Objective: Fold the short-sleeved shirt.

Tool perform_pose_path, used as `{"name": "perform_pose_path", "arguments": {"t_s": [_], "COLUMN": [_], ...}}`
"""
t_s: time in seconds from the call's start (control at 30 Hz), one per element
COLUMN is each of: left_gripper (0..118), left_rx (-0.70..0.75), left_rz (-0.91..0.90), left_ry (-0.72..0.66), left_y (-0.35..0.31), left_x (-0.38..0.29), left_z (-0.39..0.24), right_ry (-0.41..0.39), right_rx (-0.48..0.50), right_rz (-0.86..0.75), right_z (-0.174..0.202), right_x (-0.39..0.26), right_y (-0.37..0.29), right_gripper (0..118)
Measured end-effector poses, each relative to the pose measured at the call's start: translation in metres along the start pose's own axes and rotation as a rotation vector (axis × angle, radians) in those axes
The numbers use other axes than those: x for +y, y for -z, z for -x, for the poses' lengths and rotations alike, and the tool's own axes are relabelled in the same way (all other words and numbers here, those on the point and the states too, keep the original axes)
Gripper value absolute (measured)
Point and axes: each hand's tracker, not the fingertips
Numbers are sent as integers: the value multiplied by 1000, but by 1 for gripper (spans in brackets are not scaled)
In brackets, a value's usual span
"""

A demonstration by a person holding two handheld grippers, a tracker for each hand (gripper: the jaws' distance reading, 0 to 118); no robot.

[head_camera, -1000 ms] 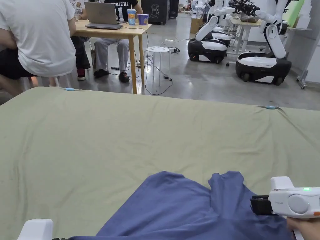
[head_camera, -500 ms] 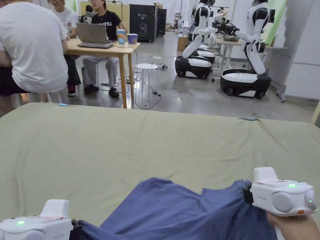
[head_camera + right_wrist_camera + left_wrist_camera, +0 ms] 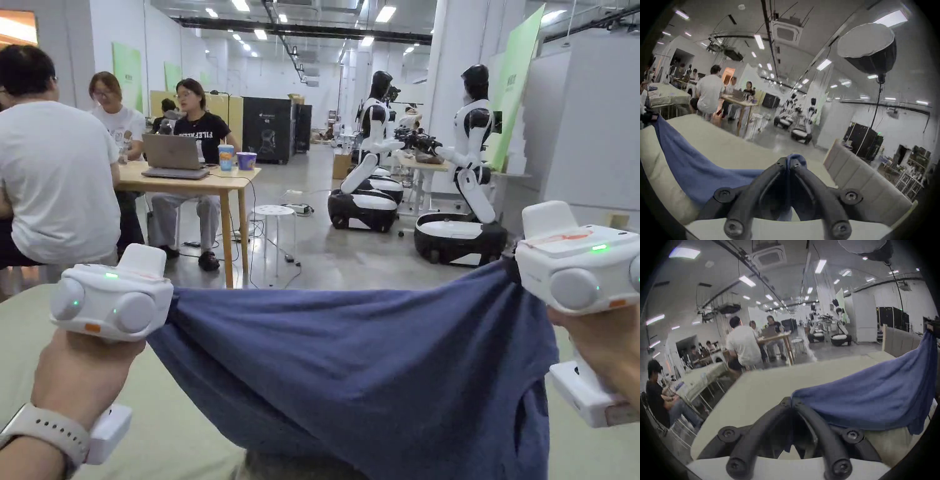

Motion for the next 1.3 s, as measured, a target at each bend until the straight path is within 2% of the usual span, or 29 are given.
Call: {"name": "perform_pose_path", "arguments": {"t_s": [0.17, 0.37, 0.53, 0.77, 0.9, 1.0, 1.1, 1.3], "left_gripper": [0, 0, 0, 0, 0, 0, 0, 0], "left_rx": [66, 168, 197, 194, 208, 177, 140, 14], "left_rz": [-81, -178, -203, -133, -114, -109, -100, 43], "left_ry": [-21, -4, -11, 6, 44, 18, 73, 52], "left_y": [19, 24, 32, 71, 75, 54, 24, -40], "left_x": [78, 157, 182, 120, 77, 56, 25, -74], "left_z": [10, 26, 37, 18, 6, 4, -5, -11], "right_ry": [26, 35, 42, 62, 9, 31, 21, 32], "right_rx": [-53, -109, -112, -83, -95, -69, -54, 14], "right_rz": [-83, -168, -191, -97, -57, -34, -14, 105], "right_z": [-20, -28, -24, 1, 3, -3, -3, 1], "right_x": [60, 114, 125, 56, 20, 2, -27, -120], "right_y": [19, 35, 49, 86, 94, 81, 54, -24], "right_gripper": [3, 3, 3, 3, 3, 3, 3, 3]}}
